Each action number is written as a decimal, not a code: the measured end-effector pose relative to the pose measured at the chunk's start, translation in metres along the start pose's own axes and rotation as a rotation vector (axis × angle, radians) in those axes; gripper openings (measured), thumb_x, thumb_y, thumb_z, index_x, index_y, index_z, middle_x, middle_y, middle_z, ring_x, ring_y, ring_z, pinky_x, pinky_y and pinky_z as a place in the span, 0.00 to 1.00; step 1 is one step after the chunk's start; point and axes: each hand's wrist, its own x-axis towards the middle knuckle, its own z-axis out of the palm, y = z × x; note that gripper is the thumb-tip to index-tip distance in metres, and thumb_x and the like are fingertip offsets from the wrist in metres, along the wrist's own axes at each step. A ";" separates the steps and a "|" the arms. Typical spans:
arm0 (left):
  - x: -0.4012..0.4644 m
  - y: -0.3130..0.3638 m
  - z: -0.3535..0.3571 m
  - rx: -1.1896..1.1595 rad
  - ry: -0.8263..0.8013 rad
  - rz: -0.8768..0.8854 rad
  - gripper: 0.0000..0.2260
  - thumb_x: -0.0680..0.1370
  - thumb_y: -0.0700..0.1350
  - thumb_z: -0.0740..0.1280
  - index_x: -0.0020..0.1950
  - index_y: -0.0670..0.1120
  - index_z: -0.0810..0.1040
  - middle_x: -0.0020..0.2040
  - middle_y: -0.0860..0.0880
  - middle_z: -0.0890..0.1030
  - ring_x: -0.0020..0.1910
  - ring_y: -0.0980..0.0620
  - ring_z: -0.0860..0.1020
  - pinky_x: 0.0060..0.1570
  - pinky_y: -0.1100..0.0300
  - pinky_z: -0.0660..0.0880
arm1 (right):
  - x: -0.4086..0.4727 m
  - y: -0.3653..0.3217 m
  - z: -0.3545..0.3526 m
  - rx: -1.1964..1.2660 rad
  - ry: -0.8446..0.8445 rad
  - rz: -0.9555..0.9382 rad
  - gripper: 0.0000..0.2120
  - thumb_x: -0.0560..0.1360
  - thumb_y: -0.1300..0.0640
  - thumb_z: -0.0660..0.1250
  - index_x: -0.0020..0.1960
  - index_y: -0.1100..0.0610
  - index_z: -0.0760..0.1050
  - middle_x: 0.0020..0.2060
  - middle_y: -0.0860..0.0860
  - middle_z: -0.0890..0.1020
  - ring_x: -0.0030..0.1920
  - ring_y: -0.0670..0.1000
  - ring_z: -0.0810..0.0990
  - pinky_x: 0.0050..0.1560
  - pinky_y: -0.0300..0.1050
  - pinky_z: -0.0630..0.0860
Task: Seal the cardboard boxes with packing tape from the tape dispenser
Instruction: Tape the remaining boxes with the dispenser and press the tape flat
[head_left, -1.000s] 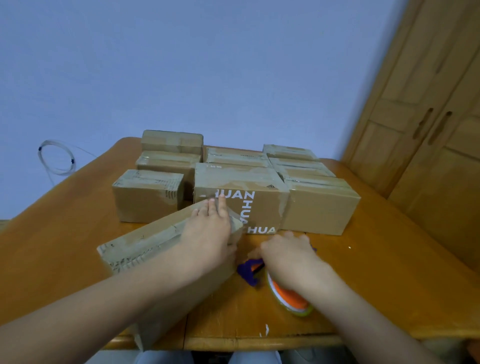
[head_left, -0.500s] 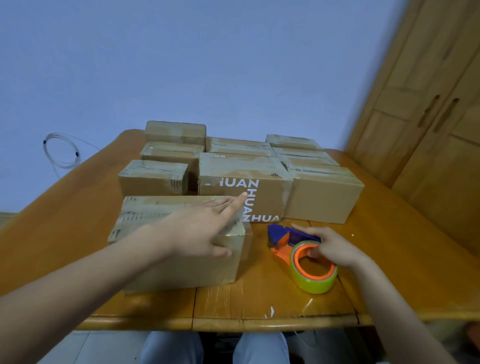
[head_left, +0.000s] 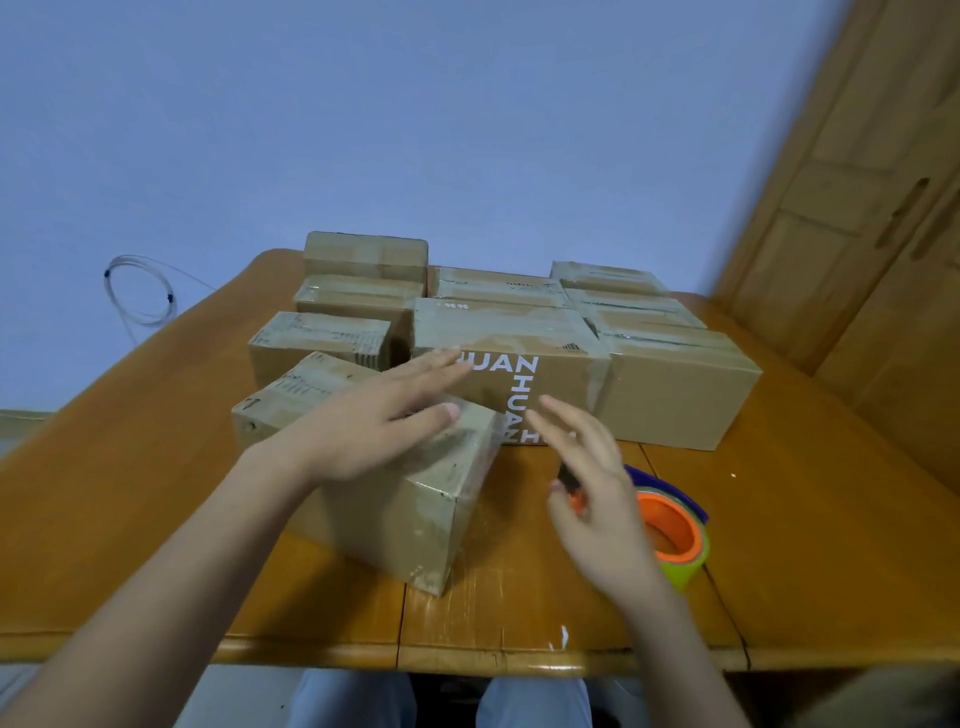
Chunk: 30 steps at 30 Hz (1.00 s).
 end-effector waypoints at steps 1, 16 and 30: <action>0.002 -0.001 0.002 0.065 -0.011 -0.023 0.25 0.81 0.61 0.53 0.77 0.60 0.55 0.76 0.65 0.51 0.72 0.71 0.46 0.71 0.67 0.48 | -0.001 -0.003 0.013 0.002 0.021 -0.050 0.31 0.71 0.69 0.57 0.71 0.49 0.69 0.71 0.44 0.67 0.74 0.44 0.59 0.71 0.34 0.55; 0.010 -0.008 0.008 0.145 0.006 -0.066 0.25 0.80 0.62 0.54 0.76 0.56 0.60 0.75 0.60 0.60 0.73 0.65 0.55 0.64 0.73 0.48 | -0.025 0.014 0.080 -0.008 0.035 -0.042 0.39 0.71 0.64 0.51 0.77 0.39 0.47 0.76 0.39 0.54 0.78 0.51 0.49 0.74 0.60 0.43; 0.009 -0.008 0.008 0.091 0.053 -0.090 0.31 0.73 0.65 0.54 0.74 0.56 0.65 0.74 0.60 0.65 0.72 0.65 0.58 0.63 0.72 0.54 | 0.025 0.011 0.077 0.660 0.319 0.326 0.17 0.71 0.45 0.66 0.59 0.41 0.75 0.57 0.41 0.79 0.60 0.47 0.76 0.60 0.46 0.73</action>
